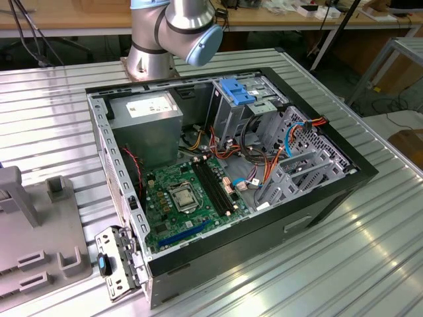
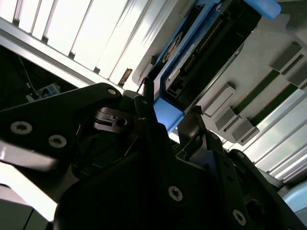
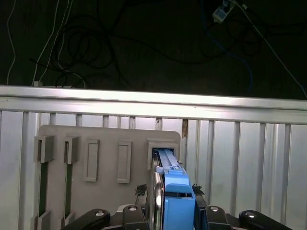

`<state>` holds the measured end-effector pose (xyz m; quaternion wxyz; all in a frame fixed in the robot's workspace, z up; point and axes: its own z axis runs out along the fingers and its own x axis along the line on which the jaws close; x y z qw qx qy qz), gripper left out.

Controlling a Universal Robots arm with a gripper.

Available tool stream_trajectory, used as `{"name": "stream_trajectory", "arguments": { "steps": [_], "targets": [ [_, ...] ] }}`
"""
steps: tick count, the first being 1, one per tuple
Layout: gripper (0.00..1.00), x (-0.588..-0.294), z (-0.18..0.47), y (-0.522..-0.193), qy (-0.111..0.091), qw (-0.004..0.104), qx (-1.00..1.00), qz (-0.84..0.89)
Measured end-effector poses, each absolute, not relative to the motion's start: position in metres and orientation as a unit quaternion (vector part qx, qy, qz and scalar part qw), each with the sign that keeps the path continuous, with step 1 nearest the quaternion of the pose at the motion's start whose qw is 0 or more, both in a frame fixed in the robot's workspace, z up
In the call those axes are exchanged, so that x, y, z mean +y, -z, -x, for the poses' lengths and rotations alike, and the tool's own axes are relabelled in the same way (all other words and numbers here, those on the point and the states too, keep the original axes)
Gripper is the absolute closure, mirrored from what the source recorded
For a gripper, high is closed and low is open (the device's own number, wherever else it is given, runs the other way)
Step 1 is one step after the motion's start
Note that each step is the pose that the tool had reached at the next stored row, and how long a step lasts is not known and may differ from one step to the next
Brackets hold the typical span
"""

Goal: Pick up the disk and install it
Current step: 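Pick up the disk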

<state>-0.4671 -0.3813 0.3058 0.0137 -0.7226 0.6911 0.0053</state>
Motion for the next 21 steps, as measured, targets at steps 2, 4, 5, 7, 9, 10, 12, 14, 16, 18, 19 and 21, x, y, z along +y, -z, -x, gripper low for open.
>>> {"name": "stream_trajectory", "arguments": {
  "steps": [2, 4, 5, 7, 9, 10, 12, 14, 16, 18, 19, 21],
  "targets": [
    [0.53, -0.3806, 0.4672, -0.3055, -0.005, 0.014, 0.691, 0.723],
    [0.53, -0.3805, 0.4671, -0.3054, -0.005, 0.014, 0.691, 0.723],
    [0.53, -0.3801, 0.4671, -0.3053, -0.005, 0.014, 0.691, 0.723],
    [0.53, -0.3797, 0.4672, -0.3053, -0.005, 0.014, 0.691, 0.723],
    [0.53, -0.3796, 0.4672, -0.3053, -0.005, 0.014, 0.691, 0.723],
    [0.53, -0.3796, 0.4671, -0.3052, -0.005, 0.014, 0.691, 0.723],
    [0.53, -0.3795, 0.4671, -0.3052, -0.005, 0.014, 0.691, 0.723],
    [0.53, -0.3795, 0.4671, -0.3052, -0.005, 0.014, 0.691, 0.723],
    [0.61, -0.3795, 0.4671, -0.3053, -0.005, 0.014, 0.691, 0.723],
    [0.62, -0.3795, 0.4671, -0.3052, -0.005, 0.014, 0.691, 0.723],
    [0.62, -0.3795, 0.4671, -0.3052, -0.005, 0.014, 0.691, 0.723],
    [0.62, -0.3795, 0.4671, -0.3052, -0.005, 0.014, 0.691, 0.723]
  ]
}}
